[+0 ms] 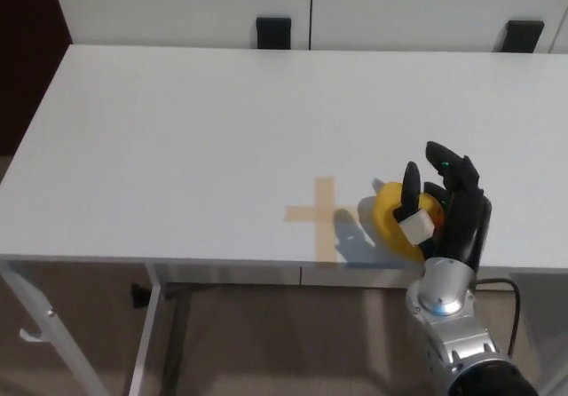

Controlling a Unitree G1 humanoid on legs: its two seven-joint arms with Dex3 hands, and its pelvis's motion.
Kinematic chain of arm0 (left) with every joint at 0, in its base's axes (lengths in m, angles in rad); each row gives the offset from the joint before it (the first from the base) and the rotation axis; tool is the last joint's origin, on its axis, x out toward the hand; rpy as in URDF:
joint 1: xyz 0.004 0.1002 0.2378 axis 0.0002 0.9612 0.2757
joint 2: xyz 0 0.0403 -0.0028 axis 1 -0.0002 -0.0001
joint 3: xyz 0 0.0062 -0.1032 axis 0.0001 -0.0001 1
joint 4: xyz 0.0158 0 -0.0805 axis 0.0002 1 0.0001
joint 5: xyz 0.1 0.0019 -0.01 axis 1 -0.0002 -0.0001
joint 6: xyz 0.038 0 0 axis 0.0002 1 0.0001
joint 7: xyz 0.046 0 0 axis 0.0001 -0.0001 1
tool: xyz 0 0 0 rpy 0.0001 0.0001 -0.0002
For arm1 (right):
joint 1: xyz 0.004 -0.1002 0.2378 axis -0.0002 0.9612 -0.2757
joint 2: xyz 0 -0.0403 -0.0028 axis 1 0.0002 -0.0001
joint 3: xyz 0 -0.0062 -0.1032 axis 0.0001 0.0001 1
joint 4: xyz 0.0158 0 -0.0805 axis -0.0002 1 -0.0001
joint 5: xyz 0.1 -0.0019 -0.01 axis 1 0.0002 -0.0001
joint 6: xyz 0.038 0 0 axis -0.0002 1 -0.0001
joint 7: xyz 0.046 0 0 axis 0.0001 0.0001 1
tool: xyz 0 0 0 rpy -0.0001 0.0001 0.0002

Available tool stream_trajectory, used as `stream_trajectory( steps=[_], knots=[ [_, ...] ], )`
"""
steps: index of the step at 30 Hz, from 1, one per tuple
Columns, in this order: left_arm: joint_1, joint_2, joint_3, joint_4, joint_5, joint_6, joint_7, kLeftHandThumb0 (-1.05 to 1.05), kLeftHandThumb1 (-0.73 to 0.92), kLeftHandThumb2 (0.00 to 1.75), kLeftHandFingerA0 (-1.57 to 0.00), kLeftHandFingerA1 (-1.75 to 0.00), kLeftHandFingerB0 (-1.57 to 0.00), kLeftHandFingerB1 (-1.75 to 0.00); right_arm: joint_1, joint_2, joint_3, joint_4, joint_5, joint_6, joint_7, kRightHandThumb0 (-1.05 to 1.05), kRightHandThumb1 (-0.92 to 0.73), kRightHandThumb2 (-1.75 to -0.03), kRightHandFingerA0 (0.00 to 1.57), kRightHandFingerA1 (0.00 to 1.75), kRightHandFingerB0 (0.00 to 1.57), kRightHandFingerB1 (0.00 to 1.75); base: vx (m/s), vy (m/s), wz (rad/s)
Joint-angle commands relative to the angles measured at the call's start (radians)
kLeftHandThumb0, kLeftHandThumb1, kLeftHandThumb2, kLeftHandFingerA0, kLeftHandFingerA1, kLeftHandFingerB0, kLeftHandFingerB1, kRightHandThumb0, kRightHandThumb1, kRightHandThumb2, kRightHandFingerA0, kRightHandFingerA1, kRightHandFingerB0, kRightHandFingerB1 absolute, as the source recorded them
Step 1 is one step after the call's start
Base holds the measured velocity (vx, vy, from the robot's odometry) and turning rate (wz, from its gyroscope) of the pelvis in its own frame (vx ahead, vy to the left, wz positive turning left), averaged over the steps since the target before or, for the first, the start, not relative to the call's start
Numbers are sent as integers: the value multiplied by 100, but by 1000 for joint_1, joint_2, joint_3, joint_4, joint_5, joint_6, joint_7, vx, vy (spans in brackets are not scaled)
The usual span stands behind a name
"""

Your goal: The robot uses its right hand to push the yellow duck toy to the center of the white desk.

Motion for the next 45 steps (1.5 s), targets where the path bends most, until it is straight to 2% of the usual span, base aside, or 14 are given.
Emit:
stream_trajectory(
  steps=[1, 15, 16, 20, 21, 23, 24, 29, 34, 39, 41, 42, 44, 45],
  knots=[
    [3, 13, -4, -2, 2, -70, -7, -5, 45, 104, -96, -99, -93, -101, 9, -29, 0, -36, 58, 51, 224, -84, -92, -69, 43, 50, 42, 43, 0, 0, 0],
    [-1, 18, -14, -2, 8, -63, -6, -6, 48, 95, -92, -97, -87, -99, 90, 47, -17, -67, 76, 48, 213, -82, -92, -69, 40, 53, 36, 40, 0, 0, 0],
    [-1, 17, -15, -1, 8, -64, -7, -4, 45, 94, -92, -96, -90, -100, 95, 58, -18, -71, 77, 46, 211, -89, -78, -86, 36, 57, 31, 46, 0, 0, 0],
    [2, 15, -12, 0, 1, -64, -11, -6, 44, 95, -94, -97, -91, -99, 103, 82, -23, -77, 81, 40, 204, -88, -77, -87, 36, 57, 32, 46, 0, 0, 0],
    [0, 15, -13, 0, 1, -59, -8, -6, 51, 90, -95, -98, -89, -99, 101, 92, -25, -77, 82, 39, 193, -83, -92, -70, 35, 58, 37, 47, 0, 0, 0],
    [-4, 14, -16, 0, 4, -52, -2, -6, 51, 90, -95, -98, -89, -99, 97, 104, -26, -77, 83, 38, 178, -83, -92, -70, 35, 58, 37, 47, 0, 0, 0],
    [-4, 13, -17, -1, 5, -56, -4, -9, 43, 99, -93, -97, -91, -99, 93, 111, -25, -76, 82, 37, 167, -83, -92, -70, 32, 57, 36, 46, 0, 0, 0],
    [-5, 9, -17, 4, 2, -62, -9, -6, 44, 105, -97, -99, -94, -99, 72, 143, -35, -62, 90, 26, 110, -83, -92, -68, 29, 60, 41, 53, 0, 0, 0],
    [-3, 2, -21, 1, 3, -65, -13, -6, 50, 97, -93, -98, -90, -101, 56, 151, -34, -50, 85, 24, 67, -83, -91, -67, 28, 57, 41, 51, 0, 0, 0],
    [0, -7, -23, 2, 2, -71, -19, -4, 43, 104, -99, -100, -94, -98, 32, 156, -37, -21, 83, 0, 14, -79, -90, -66, 33, 58, 43, 52, 0, 0, 0],
    [0, -10, -25, 5, 3, -76, -23, -3, 42, 106, -97, -98, -96, -98, 12, 154, -30, -6, 68, 5, -17, -78, -90, -67, 34, 61, 40, 45, 0, 0, 0],
    [-3, -12, -26, 1, 4, -74, -22, -4, 45, 106, -99, -98, -95, -99, -4, 153, -28, 1, 62, 9, -37, -84, -76, -82, 23, 60, 36, 54, 0, 0, 0],
    [-6, -15, -28, -3, 4, -70, -20, -4, 45, 106, -99, -98, -95, -99, -22, 152, -25, 11, 58, 9, -60, -84, -76, -82, 23, 60, 36, 54, 0, 0, 0],
    [-7, -15, -31, -3, 8, -70, -18, -4, 44, 105, -97, -97, -94, -98, -28, 152, -23, 15, 58, -2, -60, -79, -89, -67, 16, 60, 37, 59, 0, 0, 0]
  ],
)
